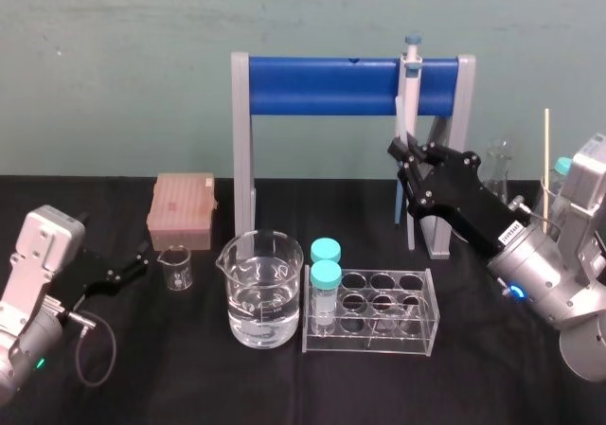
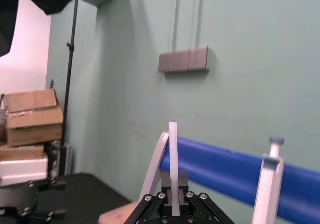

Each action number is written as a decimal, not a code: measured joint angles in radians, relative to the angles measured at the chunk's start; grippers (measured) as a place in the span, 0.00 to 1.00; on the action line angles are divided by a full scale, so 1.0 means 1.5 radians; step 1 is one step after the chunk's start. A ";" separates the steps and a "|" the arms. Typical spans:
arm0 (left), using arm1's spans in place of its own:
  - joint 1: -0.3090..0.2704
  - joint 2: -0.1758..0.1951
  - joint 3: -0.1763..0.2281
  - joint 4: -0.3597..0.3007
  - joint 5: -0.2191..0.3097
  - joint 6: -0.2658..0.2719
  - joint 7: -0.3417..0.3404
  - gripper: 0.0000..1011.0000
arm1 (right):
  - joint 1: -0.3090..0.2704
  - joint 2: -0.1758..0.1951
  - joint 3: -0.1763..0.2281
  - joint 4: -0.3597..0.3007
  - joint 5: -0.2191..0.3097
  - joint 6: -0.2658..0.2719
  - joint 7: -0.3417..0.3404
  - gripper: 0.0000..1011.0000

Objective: Pick up the stirring rod with one hand, then place it down.

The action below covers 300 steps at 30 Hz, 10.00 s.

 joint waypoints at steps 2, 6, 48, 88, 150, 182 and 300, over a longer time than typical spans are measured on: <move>0.000 0.000 0.000 0.000 0.000 0.000 0.000 0.99 | -0.002 -0.005 0.003 0.005 -0.007 -0.020 -0.001 0.07; 0.000 0.000 0.000 0.000 0.000 0.000 0.000 0.99 | -0.010 -0.012 0.010 0.016 -0.018 -0.053 0.000 0.07; 0.000 0.000 0.000 0.000 0.000 0.000 0.000 0.99 | -0.032 -0.012 0.030 0.050 -0.036 -0.077 0.015 0.07; 0.000 0.000 0.000 0.000 0.000 0.000 0.000 0.99 | -0.032 -0.012 0.030 0.050 -0.037 -0.079 0.016 0.07; 0.000 0.000 0.000 0.000 0.000 0.000 0.000 0.99 | -0.048 -0.010 0.041 0.026 -0.020 -0.072 0.053 0.07; 0.000 0.000 0.000 0.000 0.000 0.000 0.000 0.99 | -0.051 0.005 0.008 0.030 0.022 -0.032 0.098 0.07; 0.000 0.000 0.000 0.000 0.000 0.000 0.000 0.99 | -0.102 -0.013 0.116 -0.004 -0.024 0.170 -0.193 0.99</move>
